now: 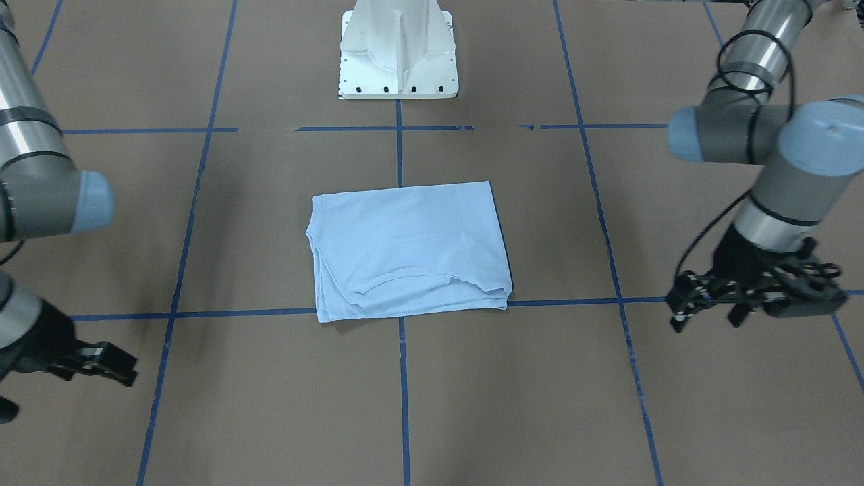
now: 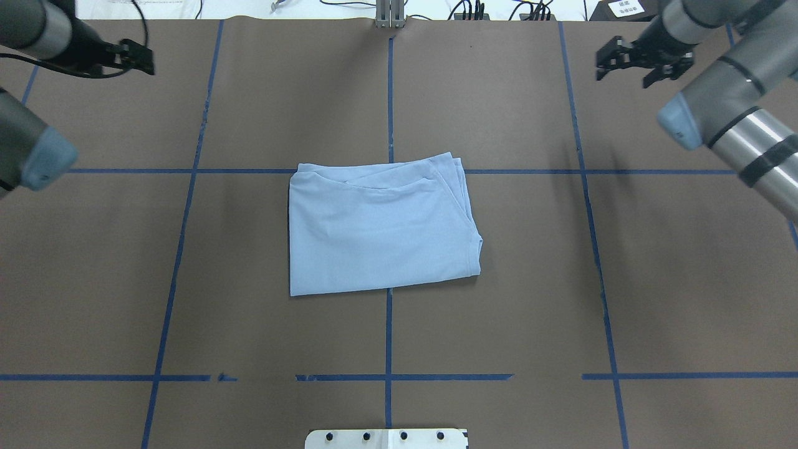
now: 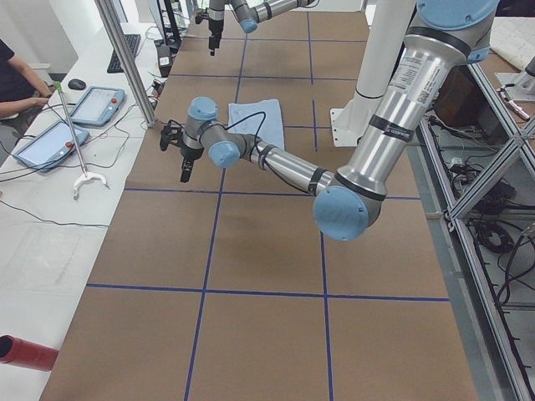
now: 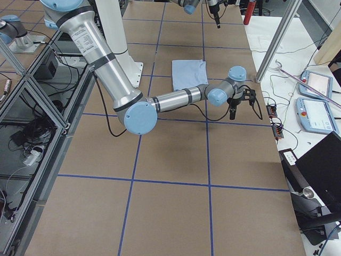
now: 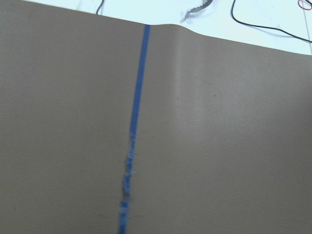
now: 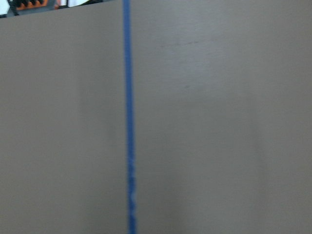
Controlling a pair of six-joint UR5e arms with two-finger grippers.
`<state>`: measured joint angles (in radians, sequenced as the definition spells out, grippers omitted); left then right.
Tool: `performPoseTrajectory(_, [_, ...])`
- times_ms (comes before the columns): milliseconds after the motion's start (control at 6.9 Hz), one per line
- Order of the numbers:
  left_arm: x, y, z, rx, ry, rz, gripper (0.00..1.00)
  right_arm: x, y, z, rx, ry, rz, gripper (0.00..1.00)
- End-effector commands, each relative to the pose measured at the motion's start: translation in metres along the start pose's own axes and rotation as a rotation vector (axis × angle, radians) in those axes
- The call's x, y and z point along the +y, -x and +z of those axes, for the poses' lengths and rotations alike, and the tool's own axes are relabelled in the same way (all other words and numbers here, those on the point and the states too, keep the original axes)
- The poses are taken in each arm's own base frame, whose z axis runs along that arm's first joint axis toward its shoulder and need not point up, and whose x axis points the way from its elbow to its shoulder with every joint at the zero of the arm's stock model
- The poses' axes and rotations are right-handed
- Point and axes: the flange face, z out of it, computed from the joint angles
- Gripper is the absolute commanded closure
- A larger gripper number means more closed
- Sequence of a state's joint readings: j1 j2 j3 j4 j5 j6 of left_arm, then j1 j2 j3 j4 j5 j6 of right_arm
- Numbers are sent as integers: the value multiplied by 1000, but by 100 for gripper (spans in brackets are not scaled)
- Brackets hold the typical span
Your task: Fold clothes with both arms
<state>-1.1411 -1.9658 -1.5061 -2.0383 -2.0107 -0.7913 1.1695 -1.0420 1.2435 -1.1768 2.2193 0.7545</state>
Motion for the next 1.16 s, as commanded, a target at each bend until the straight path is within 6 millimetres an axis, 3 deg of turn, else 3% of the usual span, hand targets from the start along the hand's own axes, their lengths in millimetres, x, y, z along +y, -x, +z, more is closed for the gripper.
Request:
performPoseTrajectory(0, [-20, 146, -49, -128, 39, 206, 0, 11, -171, -41, 8, 65, -189, 0])
performPoseTrajectory(145, [-6, 210, -68, -129, 86, 296, 0, 34, -248, -61, -31, 68, -235, 0])
performPoseTrajectory(290, [13, 272, -92, -121, 101, 349, 0, 70, -309, -70, -63, 77, -258, 0])
performPoseTrajectory(435, [43, 322, -106, -119, 124, 438, 0, 117, -348, -73, -54, 102, -274, 0])
performPoseTrajectory(580, [63, 347, -110, -99, 156, 497, 0, 142, -361, -93, -43, 137, -267, 0])
performPoseTrajectory(725, [93, 359, -118, -101, 175, 470, 0, 152, -355, -125, 3, 164, -286, 0])
performPoseTrajectory(870, [111, 366, -117, -108, 177, 437, 0, 154, -332, -166, 22, 180, -256, 0])
performPoseTrajectory(1015, [139, 388, -106, -148, 222, 423, 0, 152, -318, -182, 47, 173, -265, 0])
